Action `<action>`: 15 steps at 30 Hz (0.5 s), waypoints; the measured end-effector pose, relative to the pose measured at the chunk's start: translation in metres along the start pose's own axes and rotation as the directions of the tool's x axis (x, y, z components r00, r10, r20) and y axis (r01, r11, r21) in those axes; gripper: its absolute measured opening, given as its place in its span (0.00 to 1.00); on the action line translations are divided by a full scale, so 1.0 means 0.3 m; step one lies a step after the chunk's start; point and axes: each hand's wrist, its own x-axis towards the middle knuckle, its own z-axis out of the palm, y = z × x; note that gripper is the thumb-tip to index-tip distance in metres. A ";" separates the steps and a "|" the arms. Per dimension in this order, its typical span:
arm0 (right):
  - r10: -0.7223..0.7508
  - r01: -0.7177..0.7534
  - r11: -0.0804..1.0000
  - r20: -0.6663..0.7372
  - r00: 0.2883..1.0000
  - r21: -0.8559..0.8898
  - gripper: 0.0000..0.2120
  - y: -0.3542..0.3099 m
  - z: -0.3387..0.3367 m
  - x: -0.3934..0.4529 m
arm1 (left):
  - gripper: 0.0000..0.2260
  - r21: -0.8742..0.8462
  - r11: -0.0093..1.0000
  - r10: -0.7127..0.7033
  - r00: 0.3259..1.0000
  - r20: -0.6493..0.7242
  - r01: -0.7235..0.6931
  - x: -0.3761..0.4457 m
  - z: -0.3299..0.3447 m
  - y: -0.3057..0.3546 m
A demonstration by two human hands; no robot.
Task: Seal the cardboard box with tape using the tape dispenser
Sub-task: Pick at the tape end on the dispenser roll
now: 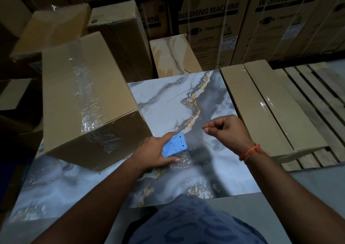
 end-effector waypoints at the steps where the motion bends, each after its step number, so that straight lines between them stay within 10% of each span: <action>1: 0.003 -0.003 1.000 -0.012 1.000 0.022 0.04 0.001 -0.019 0.006 | 0.40 0.019 1.000 -0.007 1.000 0.020 0.007 -0.001 -0.003 -0.008; 15: 0.114 -0.115 0.993 -0.024 0.993 -0.020 0.04 0.212 -0.062 -0.079 | 0.35 0.220 0.973 -0.001 0.957 0.291 -0.066 0.054 0.007 0.067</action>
